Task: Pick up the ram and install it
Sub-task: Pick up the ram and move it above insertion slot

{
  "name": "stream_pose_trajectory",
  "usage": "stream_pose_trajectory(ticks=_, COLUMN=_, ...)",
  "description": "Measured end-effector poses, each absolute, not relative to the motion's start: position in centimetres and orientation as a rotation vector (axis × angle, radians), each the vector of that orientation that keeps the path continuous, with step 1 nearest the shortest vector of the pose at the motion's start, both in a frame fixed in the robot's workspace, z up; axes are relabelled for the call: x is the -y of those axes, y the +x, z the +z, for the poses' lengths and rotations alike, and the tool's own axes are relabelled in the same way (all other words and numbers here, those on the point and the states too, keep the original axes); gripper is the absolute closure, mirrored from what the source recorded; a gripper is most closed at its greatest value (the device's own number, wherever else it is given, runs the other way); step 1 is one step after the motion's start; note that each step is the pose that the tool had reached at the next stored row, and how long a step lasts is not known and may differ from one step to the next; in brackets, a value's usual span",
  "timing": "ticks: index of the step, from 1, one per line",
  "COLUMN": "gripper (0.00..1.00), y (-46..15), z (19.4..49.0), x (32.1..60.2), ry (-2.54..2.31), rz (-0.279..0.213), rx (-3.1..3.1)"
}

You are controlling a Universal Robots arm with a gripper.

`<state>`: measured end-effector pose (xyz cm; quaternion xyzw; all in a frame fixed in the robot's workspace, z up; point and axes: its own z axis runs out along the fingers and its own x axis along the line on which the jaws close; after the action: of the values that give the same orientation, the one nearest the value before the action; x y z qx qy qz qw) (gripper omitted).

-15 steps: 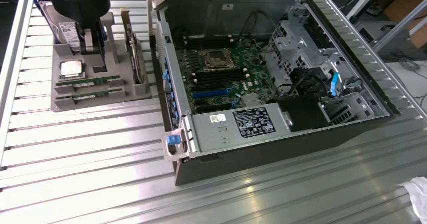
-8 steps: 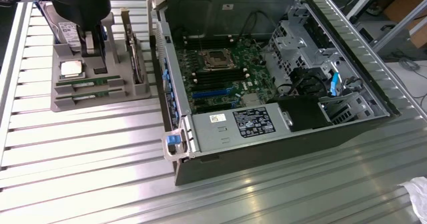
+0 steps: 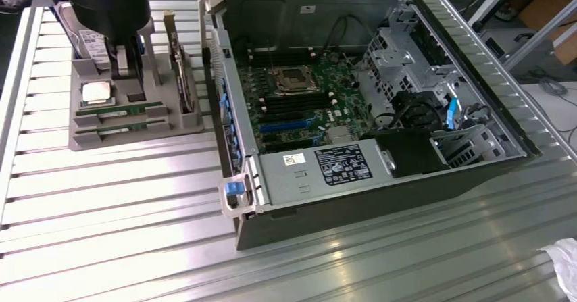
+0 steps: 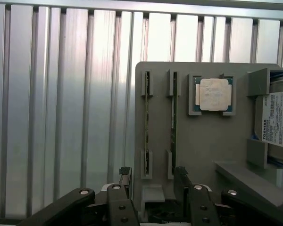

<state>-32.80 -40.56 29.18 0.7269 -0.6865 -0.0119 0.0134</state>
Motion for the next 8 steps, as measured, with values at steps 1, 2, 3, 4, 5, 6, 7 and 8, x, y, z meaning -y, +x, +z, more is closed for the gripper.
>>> stream_pose_trajectory(ticks=1, gripper=0.52, y=-32.80, z=29.13, x=40.56, ry=2.264, rz=-0.037, rx=2.139)
stream_pose_trajectory(ticks=2, gripper=0.52, y=-32.80, z=29.09, x=40.55, ry=2.264, rz=-0.037, rx=2.139)
stream_pose_trajectory(ticks=3, gripper=0.52, y=-32.80, z=29.02, x=40.56, ry=2.264, rz=-0.037, rx=2.139)
stream_pose_trajectory(ticks=4, gripper=0.52, y=-32.80, z=28.92, x=40.56, ry=2.264, rz=-0.037, rx=2.139)
stream_pose_trajectory(ticks=5, gripper=0.52, y=-32.80, z=28.80, x=40.56, ry=2.264, rz=-0.037, rx=2.139)
stream_pose_trajectory(ticks=6, gripper=0.52, y=-32.80, z=28.71, x=40.56, ry=2.264, rz=-0.037, rx=2.139)
stream_pose_trajectory(ticks=7, gripper=0.52, y=-32.80, z=28.64, x=40.56, ry=2.264, rz=-0.037, rx=2.139)
stream_pose_trajectory(ticks=8, gripper=0.52, y=-32.80, z=28.52, x=40.56, ry=2.264, rz=-0.037, rx=2.139)
